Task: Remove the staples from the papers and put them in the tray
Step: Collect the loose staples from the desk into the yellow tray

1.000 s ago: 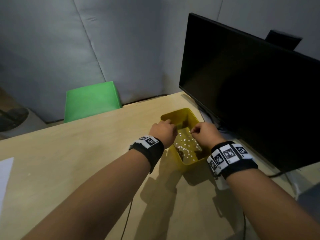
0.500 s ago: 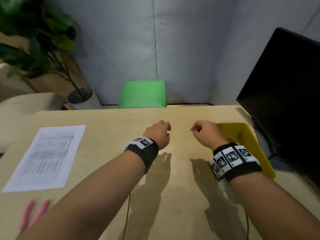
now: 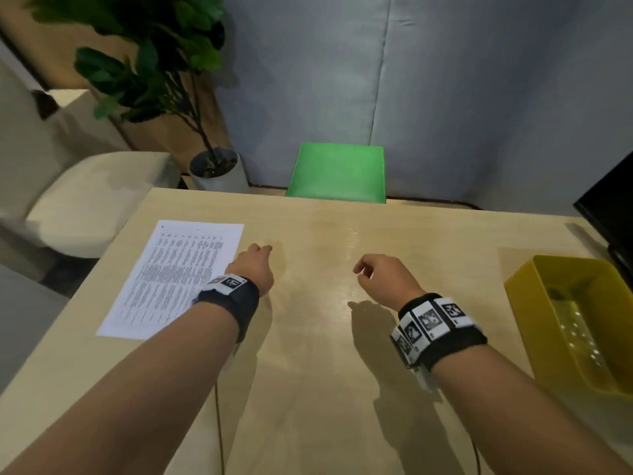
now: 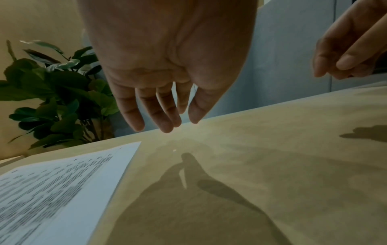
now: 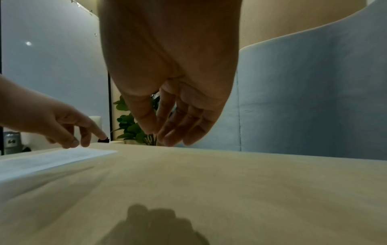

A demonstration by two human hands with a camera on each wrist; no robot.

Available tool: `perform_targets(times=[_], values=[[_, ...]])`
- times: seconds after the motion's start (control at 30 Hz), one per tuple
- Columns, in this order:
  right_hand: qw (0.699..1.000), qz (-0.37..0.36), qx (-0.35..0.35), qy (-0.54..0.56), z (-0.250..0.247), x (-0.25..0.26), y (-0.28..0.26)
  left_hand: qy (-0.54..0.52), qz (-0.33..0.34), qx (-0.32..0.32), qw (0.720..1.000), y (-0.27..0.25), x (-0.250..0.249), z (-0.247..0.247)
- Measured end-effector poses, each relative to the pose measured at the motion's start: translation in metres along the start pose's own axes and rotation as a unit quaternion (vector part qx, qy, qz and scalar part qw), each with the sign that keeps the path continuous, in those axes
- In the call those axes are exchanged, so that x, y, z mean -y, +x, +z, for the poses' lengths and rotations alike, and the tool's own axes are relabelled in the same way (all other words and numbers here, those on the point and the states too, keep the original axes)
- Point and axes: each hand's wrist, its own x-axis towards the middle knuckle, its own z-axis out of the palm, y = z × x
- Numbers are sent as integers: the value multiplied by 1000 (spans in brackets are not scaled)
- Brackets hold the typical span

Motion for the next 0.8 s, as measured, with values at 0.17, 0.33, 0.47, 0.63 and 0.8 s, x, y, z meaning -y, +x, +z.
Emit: perform_targets(times=[0.17,0.33,0.47,0.63,0.8], values=[[997,-14,54,-46,43,9,-5,43,4,27,999,10,28,9],[994,14,67,-83,71,-1,-5,52,22,45,997,18,37,14],[995,18,45,-92,72,-1,-3,50,34,51,997,24,41,20],[989,26,65,-130,69,-3,-6,82,57,35,994,23,38,21],[988,29,73,-136,66,4,-11,79,70,15,994,27,46,25]])
